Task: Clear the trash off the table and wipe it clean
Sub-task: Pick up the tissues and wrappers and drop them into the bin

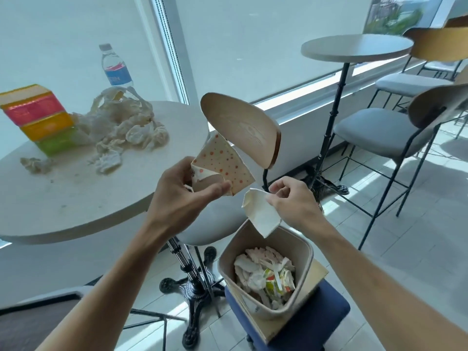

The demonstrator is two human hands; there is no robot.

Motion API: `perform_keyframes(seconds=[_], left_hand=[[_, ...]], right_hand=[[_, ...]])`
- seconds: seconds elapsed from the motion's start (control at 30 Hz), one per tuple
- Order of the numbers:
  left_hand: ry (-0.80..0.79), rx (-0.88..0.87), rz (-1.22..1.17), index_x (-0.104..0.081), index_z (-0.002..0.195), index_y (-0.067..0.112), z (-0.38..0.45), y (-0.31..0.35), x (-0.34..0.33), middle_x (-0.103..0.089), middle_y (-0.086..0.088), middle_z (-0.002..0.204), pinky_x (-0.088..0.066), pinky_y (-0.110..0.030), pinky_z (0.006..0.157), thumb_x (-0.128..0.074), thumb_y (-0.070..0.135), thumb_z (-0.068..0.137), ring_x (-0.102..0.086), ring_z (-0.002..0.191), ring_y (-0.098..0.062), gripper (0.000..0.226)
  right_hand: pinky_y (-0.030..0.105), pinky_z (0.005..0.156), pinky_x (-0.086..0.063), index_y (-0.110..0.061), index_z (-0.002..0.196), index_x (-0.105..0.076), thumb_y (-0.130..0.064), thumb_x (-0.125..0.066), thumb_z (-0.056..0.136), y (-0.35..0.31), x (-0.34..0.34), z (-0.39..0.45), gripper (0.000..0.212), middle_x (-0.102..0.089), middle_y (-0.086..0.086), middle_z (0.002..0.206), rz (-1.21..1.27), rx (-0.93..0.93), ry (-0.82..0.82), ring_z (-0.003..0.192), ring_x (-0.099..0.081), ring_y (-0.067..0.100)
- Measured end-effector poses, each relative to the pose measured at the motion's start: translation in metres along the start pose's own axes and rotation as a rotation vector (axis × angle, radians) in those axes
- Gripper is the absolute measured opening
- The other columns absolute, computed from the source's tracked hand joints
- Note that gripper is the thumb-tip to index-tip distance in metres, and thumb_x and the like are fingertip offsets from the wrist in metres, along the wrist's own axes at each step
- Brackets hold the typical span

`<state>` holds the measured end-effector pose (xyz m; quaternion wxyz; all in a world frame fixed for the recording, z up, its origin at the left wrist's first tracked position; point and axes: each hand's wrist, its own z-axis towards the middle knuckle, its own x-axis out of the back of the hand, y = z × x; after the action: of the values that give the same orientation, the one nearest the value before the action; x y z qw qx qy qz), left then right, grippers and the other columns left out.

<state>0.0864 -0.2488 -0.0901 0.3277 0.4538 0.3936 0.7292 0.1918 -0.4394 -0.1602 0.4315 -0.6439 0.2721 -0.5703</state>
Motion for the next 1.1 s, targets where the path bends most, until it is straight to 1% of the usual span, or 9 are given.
perform_keyframes(seconds=[0.1, 0.2, 0.33, 0.4, 0.5, 0.6, 0.7, 0.8, 1.1], left_hand=[[-0.051, 0.061, 0.003, -0.065, 0.1, 0.016, -0.004, -0.012, -0.018, -0.074, 0.007, 0.085, -0.055, -0.019, 0.064, -0.083, 0.037, 0.066, -0.071, 0.076, -0.008, 0.044], [-0.123, 0.138, 0.052, -0.063, 0.094, 0.011, -0.009, -0.029, -0.037, -0.072, 0.004, 0.077, -0.048, -0.013, 0.057, -0.082, 0.025, 0.072, -0.068, 0.067, -0.002, 0.031], [-0.249, 0.258, 0.064, -0.064, 0.105, 0.015, -0.017, -0.052, -0.056, -0.074, -0.001, 0.093, -0.059, -0.025, 0.071, -0.083, 0.031, 0.071, -0.073, 0.082, -0.014, 0.043], [-0.302, 0.273, 0.167, -0.063, 0.113, 0.022, -0.018, -0.057, -0.063, -0.071, 0.003, 0.102, -0.059, -0.031, 0.076, -0.083, 0.039, 0.071, -0.07, 0.084, -0.012, 0.049], [-0.264, 0.233, 0.388, -0.059, 0.122, 0.033, -0.018, -0.055, -0.063, -0.058, 0.009, 0.116, -0.052, -0.03, 0.079, -0.08, 0.05, 0.072, -0.06, 0.093, -0.007, 0.057], [-0.219, 0.162, 0.452, -0.06, 0.118, 0.033, -0.015, -0.045, -0.053, -0.057, 0.009, 0.119, -0.048, -0.028, 0.077, -0.076, 0.05, 0.075, -0.057, 0.098, -0.006, 0.049], [-0.167, 0.094, 0.455, -0.064, 0.11, 0.033, -0.011, -0.029, -0.033, -0.062, 0.013, 0.114, -0.051, -0.026, 0.073, -0.074, 0.047, 0.078, -0.059, 0.092, -0.003, 0.037], [-0.096, 0.059, 0.433, -0.067, 0.1, 0.035, -0.007, -0.011, -0.008, -0.067, 0.016, 0.101, -0.053, -0.025, 0.07, -0.075, 0.046, 0.077, -0.062, 0.084, -0.001, 0.026], [0.045, 0.028, 0.464, -0.07, 0.093, 0.03, 0.01, 0.004, 0.079, -0.069, 0.016, 0.089, -0.05, -0.016, 0.061, -0.073, 0.044, 0.078, -0.064, 0.076, 0.002, 0.021]], right_hand=[[0.025, 0.074, -0.041, -0.022, 0.101, -0.062, -0.027, -0.066, 0.088, 0.012, 0.004, 0.0, 0.014, -0.054, 0.0, 0.098, -0.042, -0.042, 0.025, 0.086, -0.054, 0.015], [0.029, 0.08, -0.043, -0.025, 0.099, -0.061, -0.029, -0.064, 0.089, 0.016, 0.013, 0.001, 0.012, -0.052, 0.0, 0.1, -0.034, -0.046, 0.051, 0.092, -0.053, 0.018], [0.024, 0.072, -0.04, -0.025, 0.098, -0.062, -0.029, -0.065, 0.09, 0.016, 0.021, -0.001, 0.01, -0.054, -0.002, 0.092, -0.02, -0.021, 0.039, 0.091, -0.054, 0.017], [0.025, 0.072, -0.04, -0.024, 0.097, -0.064, -0.028, -0.065, 0.09, 0.014, 0.022, -0.001, 0.009, -0.055, -0.002, 0.085, -0.019, -0.008, 0.033, 0.09, -0.056, 0.017], [0.024, 0.074, -0.045, -0.024, 0.095, -0.064, -0.028, -0.066, 0.088, 0.009, 0.022, 0.0, 0.008, -0.058, -0.001, 0.09, 0.011, -0.003, 0.023, 0.089, -0.057, 0.017], [0.025, 0.078, -0.045, -0.026, 0.098, -0.064, -0.03, -0.066, 0.089, -0.001, 0.018, 0.001, 0.01, -0.059, 0.0, 0.102, 0.006, 0.023, -0.001, 0.096, -0.057, 0.016], [0.02, 0.073, -0.044, -0.023, 0.103, -0.064, -0.029, -0.065, 0.092, -0.019, 0.009, 0.004, 0.012, -0.059, 0.001, 0.105, 0.02, 0.082, -0.046, 0.098, -0.057, 0.015], [0.03, 0.084, -0.052, -0.023, 0.103, -0.064, -0.03, -0.064, 0.092, -0.045, -0.003, 0.009, 0.013, -0.06, 0.001, 0.106, 0.045, 0.141, -0.097, 0.101, -0.058, 0.015], [0.029, 0.079, -0.054, -0.022, 0.095, -0.067, -0.025, -0.064, 0.091, -0.13, -0.058, 0.032, 0.006, -0.064, -0.003, 0.09, 0.046, 0.355, -0.178, 0.087, -0.061, 0.011]])
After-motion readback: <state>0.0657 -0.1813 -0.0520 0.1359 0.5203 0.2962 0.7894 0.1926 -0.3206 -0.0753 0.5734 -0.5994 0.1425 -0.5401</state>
